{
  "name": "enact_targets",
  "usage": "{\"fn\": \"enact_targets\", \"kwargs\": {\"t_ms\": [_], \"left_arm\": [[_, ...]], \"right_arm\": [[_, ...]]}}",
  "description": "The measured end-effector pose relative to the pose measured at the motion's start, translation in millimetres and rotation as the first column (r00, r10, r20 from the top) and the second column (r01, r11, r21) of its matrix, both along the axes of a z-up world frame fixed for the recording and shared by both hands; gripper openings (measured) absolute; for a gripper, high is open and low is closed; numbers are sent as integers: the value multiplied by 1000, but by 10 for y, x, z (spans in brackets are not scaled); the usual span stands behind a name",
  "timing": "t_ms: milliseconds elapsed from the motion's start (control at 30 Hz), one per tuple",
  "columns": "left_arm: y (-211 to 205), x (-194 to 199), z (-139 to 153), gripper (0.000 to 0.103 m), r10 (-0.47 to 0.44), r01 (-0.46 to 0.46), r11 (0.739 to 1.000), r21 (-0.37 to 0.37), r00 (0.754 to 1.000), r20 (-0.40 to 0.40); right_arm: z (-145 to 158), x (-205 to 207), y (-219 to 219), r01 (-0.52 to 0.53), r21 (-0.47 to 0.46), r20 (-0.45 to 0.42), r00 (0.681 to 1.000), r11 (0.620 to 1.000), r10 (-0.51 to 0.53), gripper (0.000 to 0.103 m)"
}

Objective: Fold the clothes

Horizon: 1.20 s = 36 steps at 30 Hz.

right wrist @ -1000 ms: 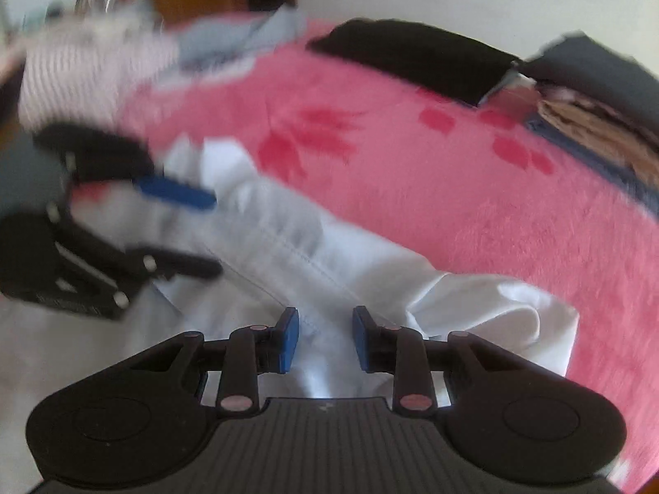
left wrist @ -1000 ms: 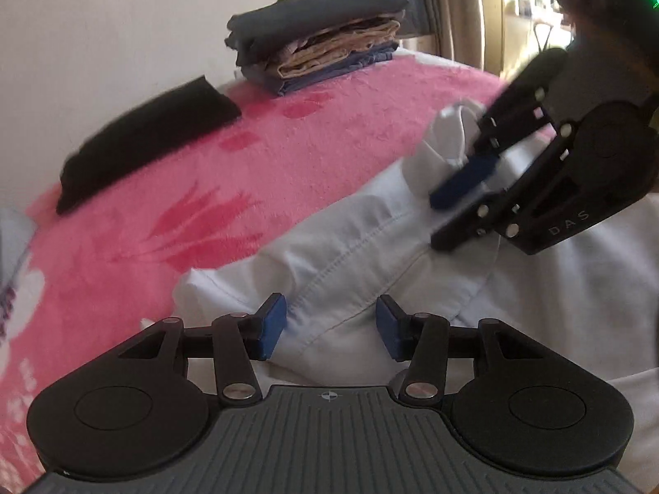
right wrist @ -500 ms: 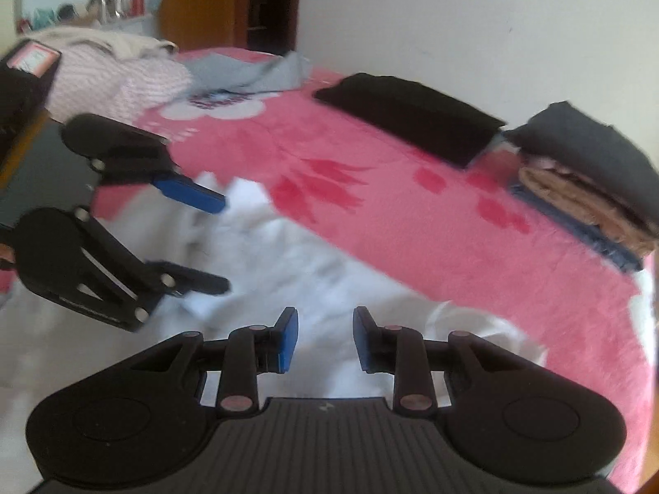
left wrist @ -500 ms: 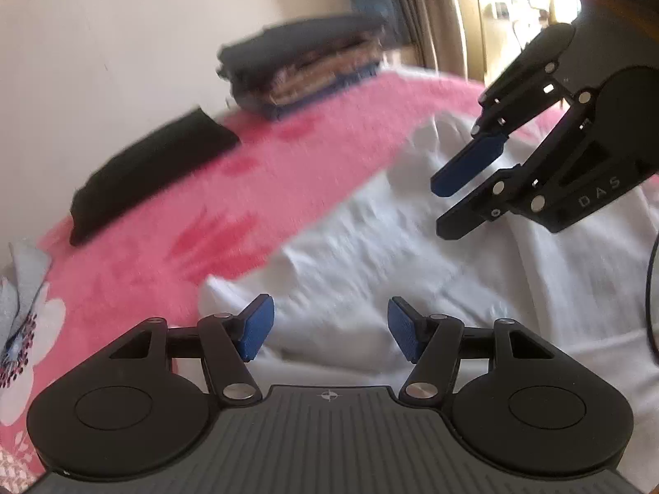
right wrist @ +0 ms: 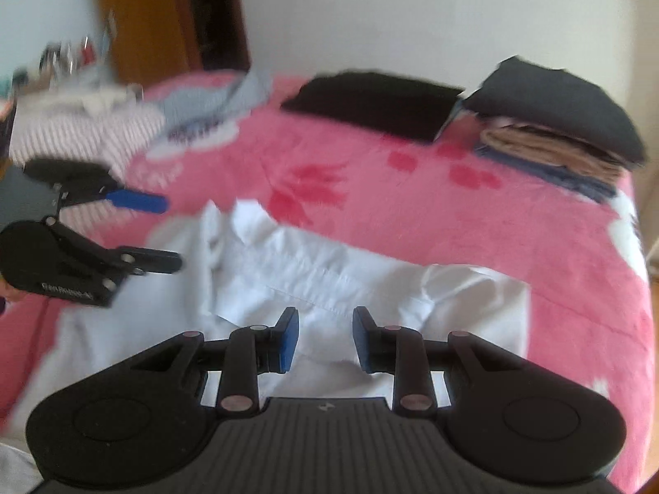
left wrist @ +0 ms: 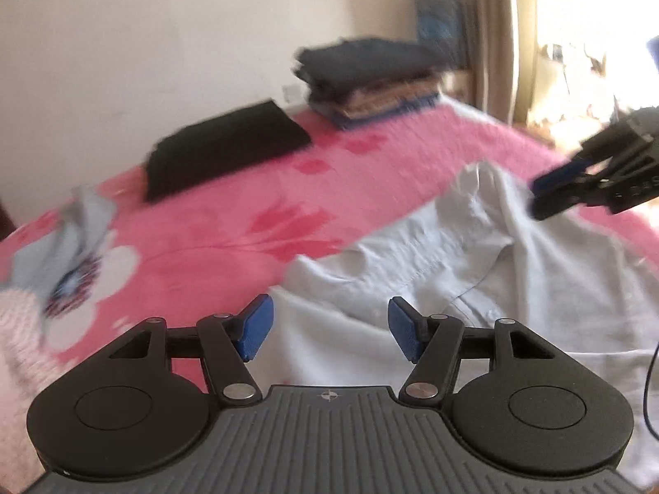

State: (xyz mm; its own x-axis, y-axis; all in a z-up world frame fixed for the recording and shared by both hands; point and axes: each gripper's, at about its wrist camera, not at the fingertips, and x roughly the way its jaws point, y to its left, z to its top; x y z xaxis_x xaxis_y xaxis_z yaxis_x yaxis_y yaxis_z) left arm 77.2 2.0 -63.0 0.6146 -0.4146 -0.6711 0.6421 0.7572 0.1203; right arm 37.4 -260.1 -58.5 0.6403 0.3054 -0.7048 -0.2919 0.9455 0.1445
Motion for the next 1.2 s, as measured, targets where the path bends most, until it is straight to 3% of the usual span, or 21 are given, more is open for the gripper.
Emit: {"fn": "enact_targets", "kwargs": {"t_ms": [200,267,367,500,600,733,967,1200], "left_arm": [[622,-709,610,86,33,-31,997,-73,999,35],[825,-989,711,98,36,-32,994,-103,999,40],[1106,-1327,699,103,46,-49,988,-149,999,-26],[1415,-1721,453,103,122,-159,965,-209,976,-179],[1541,-1953,145,103,176,-260,935,-239,930,-324],[1508,-2210,-167,103,205,-340,908,-246,871,-447],[1233,-2482,-283,103,157,-298,924,-237,865,-477],[1221,-2619,-259,103,195,-317,921,-227,879,-435]], "right_arm": [[500,-738,-165,53,177,36,998,983,-60,32],[598,-1008,-133,47,209,25,998,977,-54,34],[635,-1408,-51,43,241,-7,999,970,-43,40],[593,-1852,62,31,254,-12,1000,967,-29,45],[506,-2061,112,34,301,-23,999,953,-28,47],[379,-2190,206,53,296,-71,997,954,-33,50],[397,-2399,382,53,271,-55,998,961,-40,70],[495,-2518,391,68,292,-9,998,954,-68,95]]}}
